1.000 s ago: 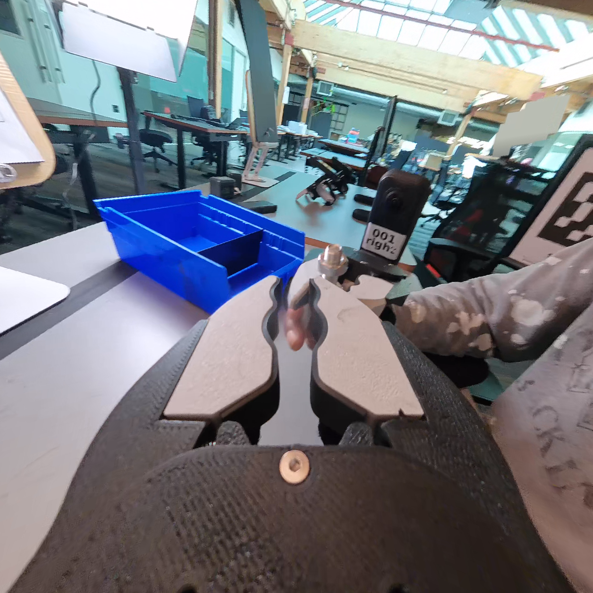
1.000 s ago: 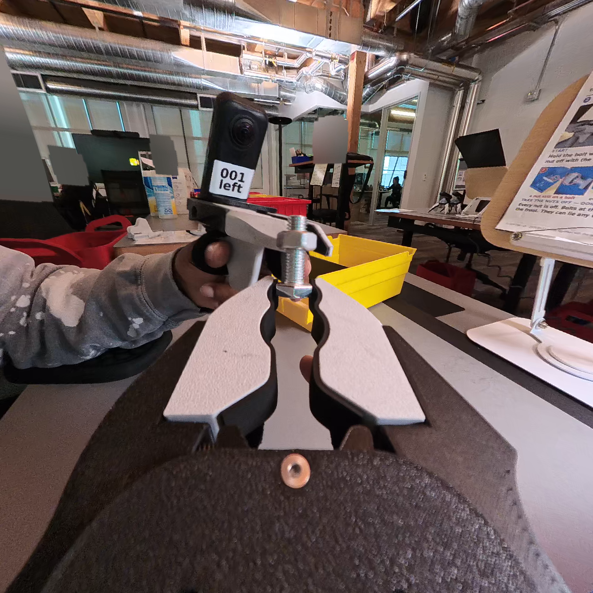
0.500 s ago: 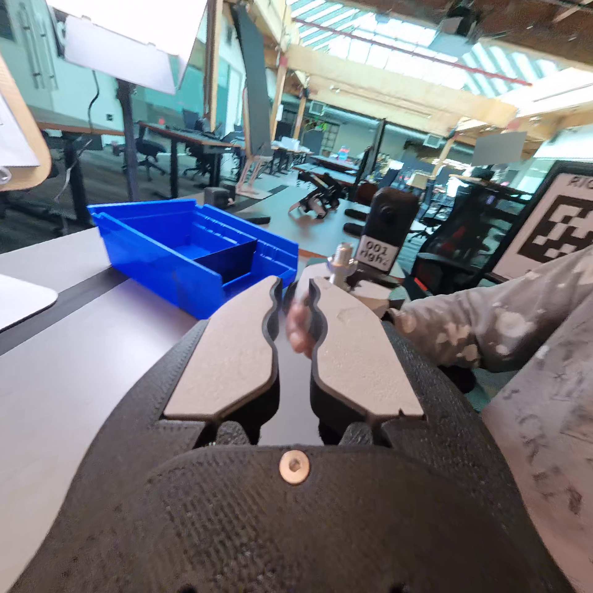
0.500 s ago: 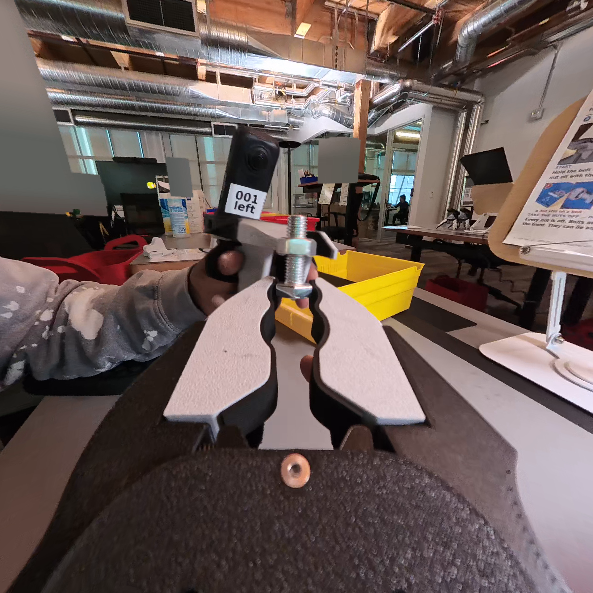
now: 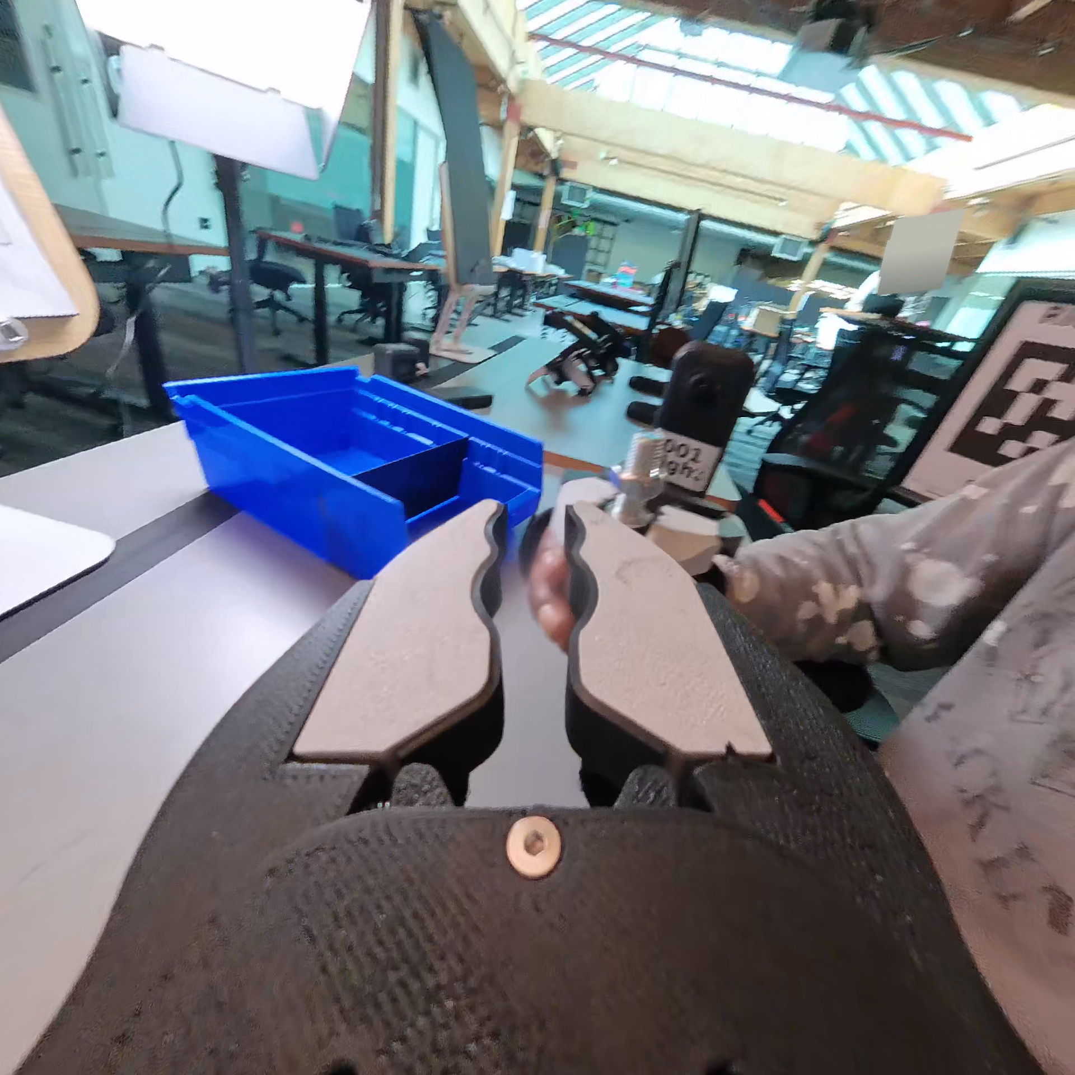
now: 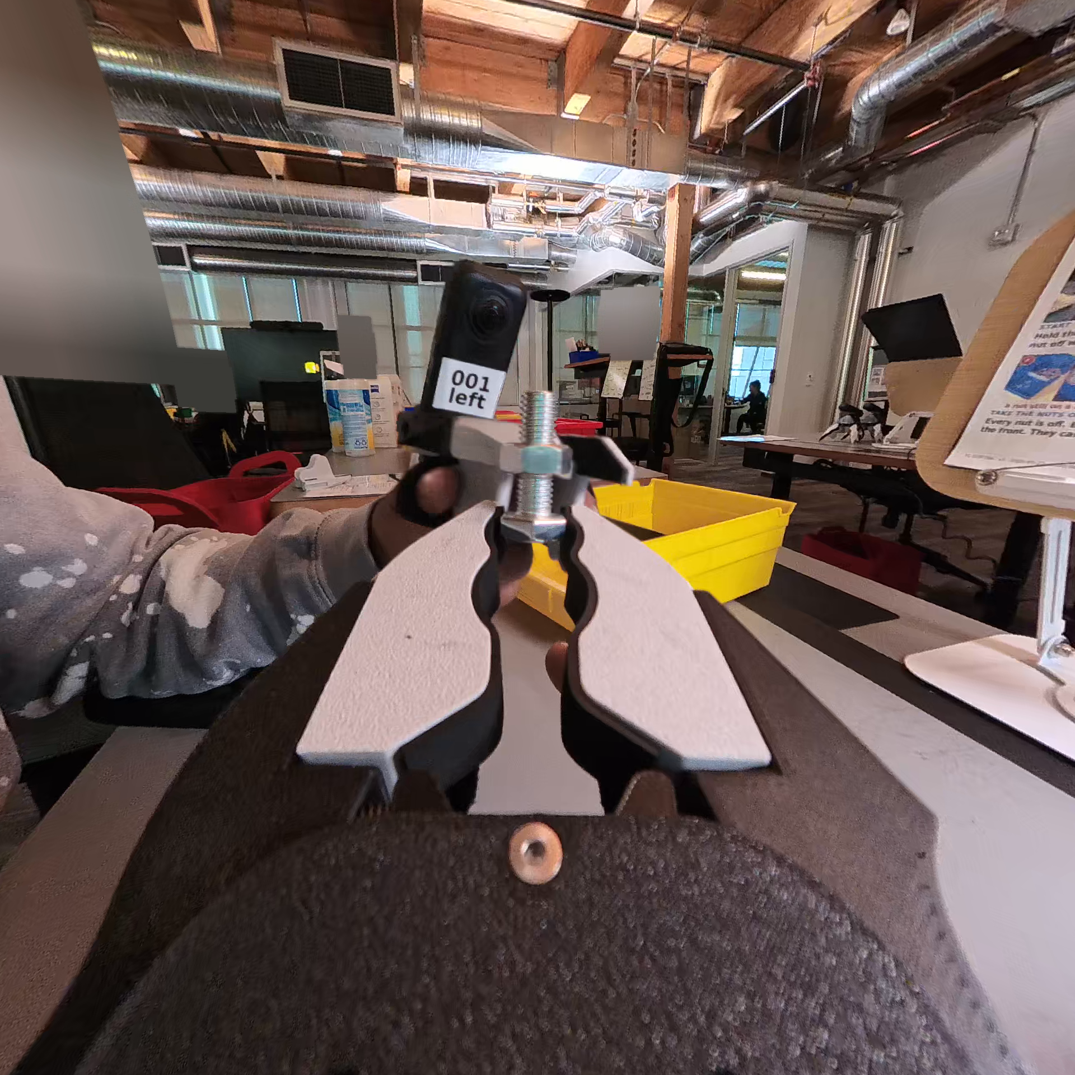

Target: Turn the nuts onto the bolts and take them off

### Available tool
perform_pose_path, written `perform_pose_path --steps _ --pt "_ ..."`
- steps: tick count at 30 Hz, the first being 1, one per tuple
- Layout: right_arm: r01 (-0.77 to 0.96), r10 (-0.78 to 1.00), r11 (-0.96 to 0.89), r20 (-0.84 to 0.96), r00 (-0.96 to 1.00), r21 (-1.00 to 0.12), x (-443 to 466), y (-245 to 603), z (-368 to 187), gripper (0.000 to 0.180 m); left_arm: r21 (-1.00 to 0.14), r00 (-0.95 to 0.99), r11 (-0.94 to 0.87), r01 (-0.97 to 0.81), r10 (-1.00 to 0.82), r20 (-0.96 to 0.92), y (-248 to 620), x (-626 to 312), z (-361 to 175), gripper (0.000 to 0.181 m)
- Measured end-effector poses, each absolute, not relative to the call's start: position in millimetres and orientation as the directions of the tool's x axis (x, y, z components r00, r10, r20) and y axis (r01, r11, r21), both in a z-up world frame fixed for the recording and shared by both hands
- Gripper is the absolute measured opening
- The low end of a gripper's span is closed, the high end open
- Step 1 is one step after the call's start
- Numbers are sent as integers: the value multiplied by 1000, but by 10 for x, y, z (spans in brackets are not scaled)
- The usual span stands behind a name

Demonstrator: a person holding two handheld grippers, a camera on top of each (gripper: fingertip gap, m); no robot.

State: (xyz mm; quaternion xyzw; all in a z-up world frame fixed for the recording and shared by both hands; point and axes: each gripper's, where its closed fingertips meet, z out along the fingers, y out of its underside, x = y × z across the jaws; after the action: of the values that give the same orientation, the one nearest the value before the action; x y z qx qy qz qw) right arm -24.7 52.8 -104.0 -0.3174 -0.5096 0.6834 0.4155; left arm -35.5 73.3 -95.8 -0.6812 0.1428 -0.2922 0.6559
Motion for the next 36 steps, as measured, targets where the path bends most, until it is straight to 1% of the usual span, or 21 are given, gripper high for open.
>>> perform_pose_path --steps 4,7,8,9,10,11,13,16,18,21,22,23,24,25,27,31,34,35,36 --pt "-210 906 -107 -8 -423 -972 -305 546 -1113 18 -980 727 -79 181 -661 187 636 -131 -880 30" --pt "-207 906 -106 -9 -422 -973 -307 526 -1115 18 -985 751 -99 142 -637 172 691 -111 -966 31" --pt "-212 907 -110 -11 -421 -971 -302 540 -1111 18 -983 744 -107 151 -642 185 686 -123 -965 28" --pt "-228 899 -125 -13 -438 -966 -277 543 -1085 18 -979 762 -129 156 -615 202 713 -183 -989 19" --pt "-241 892 -139 -15 -452 -961 -252 538 -1049 18 -982 812 -134 130 -554 183 770 -299 -1042 14" --pt "-243 892 -128 -5 -451 -962 -248 530 -1040 18 -985 827 -115 126 -536 168 773 -362 -1037 12" --pt "-245 896 -121 0 -444 -962 -250 526 -1040 18 -980 798 -121 160 -568 201 733 -352 -991 18" --pt "-223 903 -121 -14 -430 -967 -285 554 -1087 18 -981 762 -90 173 -618 191 674 -249 -907 24" --pt "-209 909 -103 -6 -418 -973 -307 550 -1115 18 -981 737 -98 168 -648 191 646 -143 -900 29" --pt "-205 912 -94 -2 -409 -974 -312 538 -1118 18 -988 766 -101 113 -624 152 690 -118 -967 31" --pt "-212 913 -104 -8 -409 -972 -305 557 -1111 18 -987 770 -111 119 -618 162 695 -141 -967 29" --pt "-231 903 -122 -11 -429 -965 -278 561 -1081 18 -983 806 -136 124 -564 180 740 -239 -996 12" --pt "-240 901 -130 -13 -433 -962 -263 568 -1052 18 -986 847 -136 99 -508 155 785 -351 -1037 12" --pt "-242 904 -117 -2 -427 -963 -261 570 -1043 18 -988 852 -130 88 -504 142 778 -384 -1047 13" --pt "-234 911 -103 3 -413 -967 -275 579 -1066 18 -983 815 -116 140 -550 181 731 -340 -961 19" --pt "-206 917 -92 -2 -400 -974 -319 571 -1128 18 -984 763 -111 140 -621 179 667 -145 -916 31" --pt "-207 917 -84 5 -398 -975 -317 543 -1124 18 -986 776 -118 116 -609 164 700 -124 -960 32" --pt "-213 917 -92 1 -399 -973 -311 557 -1118 18 -985 774 -122 123 -609 173 700 -142 -958 30" --pt "-227 912 -106 -4 -409 -968 -292 571 -1096 18 -982 792 -139 126 -583 183 722 -202 -976 23"
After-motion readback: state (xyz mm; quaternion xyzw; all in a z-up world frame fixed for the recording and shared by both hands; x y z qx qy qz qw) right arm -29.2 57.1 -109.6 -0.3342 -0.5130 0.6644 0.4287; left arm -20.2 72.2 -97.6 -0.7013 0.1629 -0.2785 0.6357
